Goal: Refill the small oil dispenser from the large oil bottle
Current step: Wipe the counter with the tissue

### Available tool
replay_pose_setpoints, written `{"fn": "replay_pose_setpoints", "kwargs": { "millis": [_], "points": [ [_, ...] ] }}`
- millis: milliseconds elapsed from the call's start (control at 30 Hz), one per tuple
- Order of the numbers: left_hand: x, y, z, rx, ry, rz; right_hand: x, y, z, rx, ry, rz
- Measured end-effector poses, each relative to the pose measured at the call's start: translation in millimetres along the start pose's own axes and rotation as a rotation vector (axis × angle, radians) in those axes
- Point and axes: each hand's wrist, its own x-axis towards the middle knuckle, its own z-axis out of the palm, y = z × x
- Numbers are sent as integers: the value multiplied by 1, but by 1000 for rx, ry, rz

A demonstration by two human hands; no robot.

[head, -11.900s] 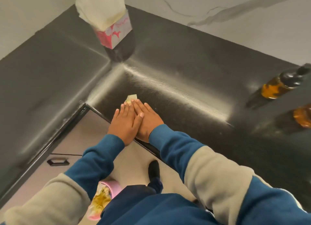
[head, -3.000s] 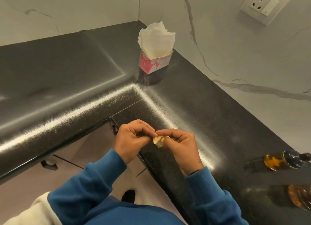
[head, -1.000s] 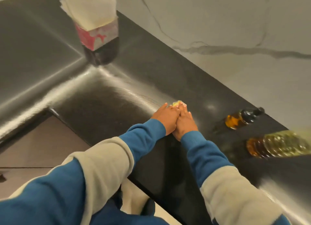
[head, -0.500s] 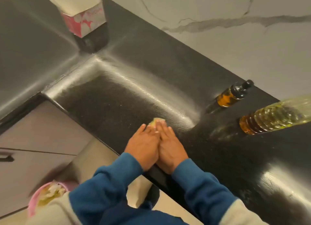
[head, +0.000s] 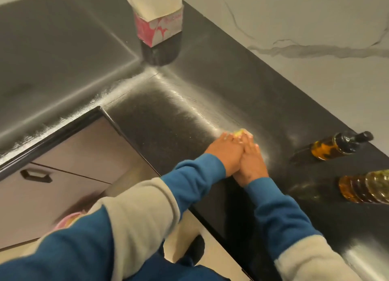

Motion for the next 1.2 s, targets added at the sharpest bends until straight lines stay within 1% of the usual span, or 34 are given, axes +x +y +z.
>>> {"fn": "replay_pose_setpoints", "kwargs": {
  "millis": [100,200,267,367,400,467,533,600,667,700,733,767,833,967,1033,1100,1200],
  "points": [
    [-18,14,11,59,-17,91,-29,4,14,-61,-28,51],
    [-56,4,16,60,-46,118,-54,-22,21,-79,-61,2],
    [-86,-18,14,18,-67,101,-60,-55,23,-69,-79,-85],
    [-132,-62,10,-50,-44,55,-58,-104,28,-82,-32,-281],
    [-145,-76,10,-95,-34,28,-53,-119,28,-57,-42,-333],
    [-161,-103,10,-140,-2,-41,-35,-136,27,-16,-66,-425],
    [-168,-124,11,-84,-6,-97,-5,-132,23,-72,-23,-472],
    [-167,-139,18,-127,35,-135,36,-115,12,-104,27,-403],
    [-165,-146,21,-231,95,-180,72,-93,-5,-78,40,-234],
    [-163,-149,18,-284,155,-217,87,-86,-12,-65,41,-159],
    [-160,-151,19,-335,212,-253,96,-84,-17,-57,58,-121],
    [-158,-154,18,-378,255,-283,99,-90,-19,-61,78,-130],
    [-155,-156,19,-460,312,-337,90,-118,-13,-79,82,-264],
    [-161,-164,29,-504,334,-386,45,-186,10,-130,-57,-664],
    [-166,-170,32,-504,335,-410,52,-197,12,-183,-61,-755],
    [-168,-177,32,-504,347,-434,83,-198,5,-205,-35,-715],
    [-159,-191,27,-490,361,-455,141,-200,-15,-190,0,-512]
  ]
}}
